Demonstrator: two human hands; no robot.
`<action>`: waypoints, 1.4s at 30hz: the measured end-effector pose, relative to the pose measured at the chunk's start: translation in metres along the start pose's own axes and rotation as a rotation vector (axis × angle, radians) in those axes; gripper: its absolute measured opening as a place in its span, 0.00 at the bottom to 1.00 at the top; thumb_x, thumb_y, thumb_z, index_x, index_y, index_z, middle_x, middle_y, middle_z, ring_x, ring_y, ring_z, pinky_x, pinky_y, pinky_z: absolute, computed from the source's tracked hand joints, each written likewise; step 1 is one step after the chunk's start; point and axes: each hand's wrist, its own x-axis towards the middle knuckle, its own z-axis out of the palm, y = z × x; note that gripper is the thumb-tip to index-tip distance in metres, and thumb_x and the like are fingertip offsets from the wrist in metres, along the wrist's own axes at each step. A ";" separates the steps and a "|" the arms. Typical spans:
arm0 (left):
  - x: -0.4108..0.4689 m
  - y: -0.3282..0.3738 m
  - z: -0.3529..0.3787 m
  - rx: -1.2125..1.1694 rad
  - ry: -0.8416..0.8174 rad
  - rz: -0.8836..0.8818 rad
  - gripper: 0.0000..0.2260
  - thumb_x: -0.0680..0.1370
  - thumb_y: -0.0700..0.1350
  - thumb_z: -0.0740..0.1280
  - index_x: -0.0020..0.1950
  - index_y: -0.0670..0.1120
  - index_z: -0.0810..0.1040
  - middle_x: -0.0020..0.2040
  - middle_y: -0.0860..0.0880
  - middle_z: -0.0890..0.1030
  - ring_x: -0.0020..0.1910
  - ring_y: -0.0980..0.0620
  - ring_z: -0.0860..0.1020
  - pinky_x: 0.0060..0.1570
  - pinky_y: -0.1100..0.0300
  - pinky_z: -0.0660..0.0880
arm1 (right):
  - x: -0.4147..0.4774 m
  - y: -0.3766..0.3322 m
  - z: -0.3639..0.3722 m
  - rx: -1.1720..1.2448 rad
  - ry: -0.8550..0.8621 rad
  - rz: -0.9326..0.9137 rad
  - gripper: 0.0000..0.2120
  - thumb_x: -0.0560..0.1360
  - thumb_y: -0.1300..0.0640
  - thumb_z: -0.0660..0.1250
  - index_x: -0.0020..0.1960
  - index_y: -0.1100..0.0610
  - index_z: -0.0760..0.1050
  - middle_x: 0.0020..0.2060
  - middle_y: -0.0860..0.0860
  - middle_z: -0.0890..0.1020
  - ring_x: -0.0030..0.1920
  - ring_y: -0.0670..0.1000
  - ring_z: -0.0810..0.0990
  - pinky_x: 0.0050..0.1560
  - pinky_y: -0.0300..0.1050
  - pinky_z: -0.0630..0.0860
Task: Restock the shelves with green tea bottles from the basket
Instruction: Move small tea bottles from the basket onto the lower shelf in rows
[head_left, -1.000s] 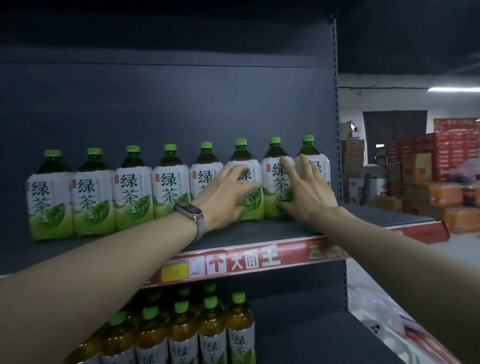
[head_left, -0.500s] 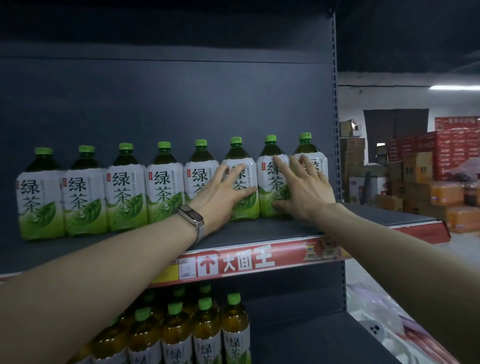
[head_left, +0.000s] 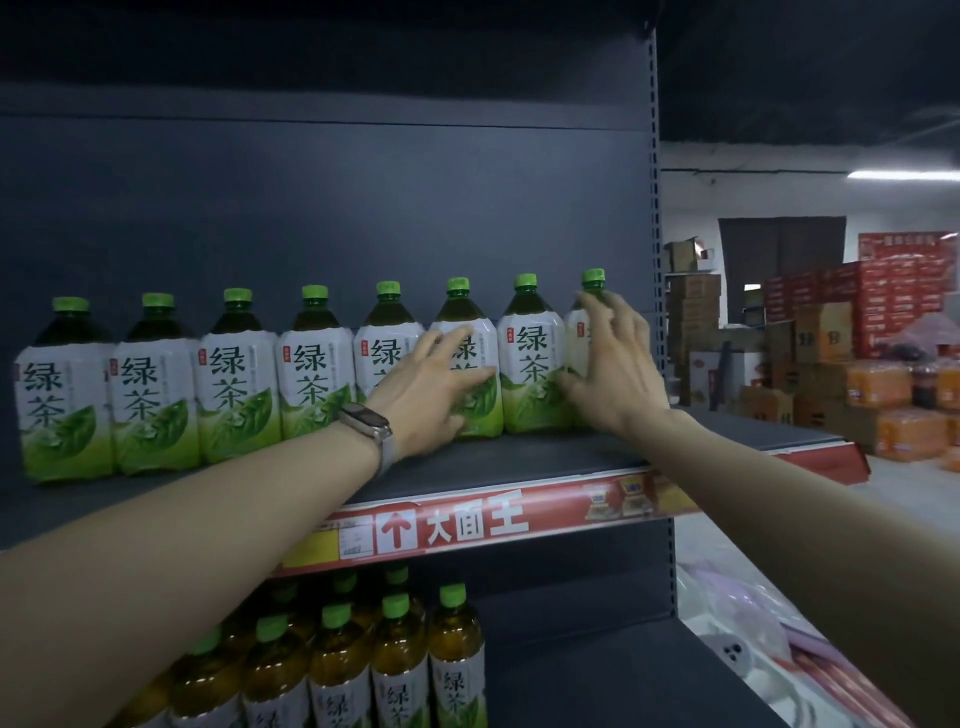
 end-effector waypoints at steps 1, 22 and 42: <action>-0.001 -0.001 -0.002 -0.074 0.023 -0.038 0.32 0.78 0.51 0.73 0.81 0.60 0.67 0.85 0.48 0.52 0.83 0.43 0.51 0.77 0.44 0.63 | 0.002 0.004 -0.001 0.073 0.036 0.093 0.50 0.74 0.51 0.78 0.84 0.47 0.49 0.84 0.53 0.53 0.84 0.60 0.51 0.78 0.66 0.64; 0.003 -0.018 0.018 0.129 0.190 -0.273 0.46 0.75 0.71 0.67 0.85 0.53 0.52 0.83 0.44 0.59 0.83 0.41 0.54 0.81 0.41 0.54 | 0.022 0.039 0.017 0.520 -0.286 0.621 0.54 0.69 0.54 0.84 0.80 0.57 0.49 0.73 0.60 0.72 0.75 0.63 0.71 0.77 0.64 0.69; 0.012 -0.019 0.000 0.101 0.109 -0.264 0.42 0.73 0.66 0.73 0.81 0.52 0.62 0.77 0.44 0.68 0.77 0.41 0.64 0.75 0.42 0.64 | 0.062 0.107 0.067 0.278 -0.507 0.542 0.79 0.33 0.23 0.81 0.78 0.53 0.63 0.72 0.56 0.74 0.72 0.63 0.74 0.73 0.64 0.72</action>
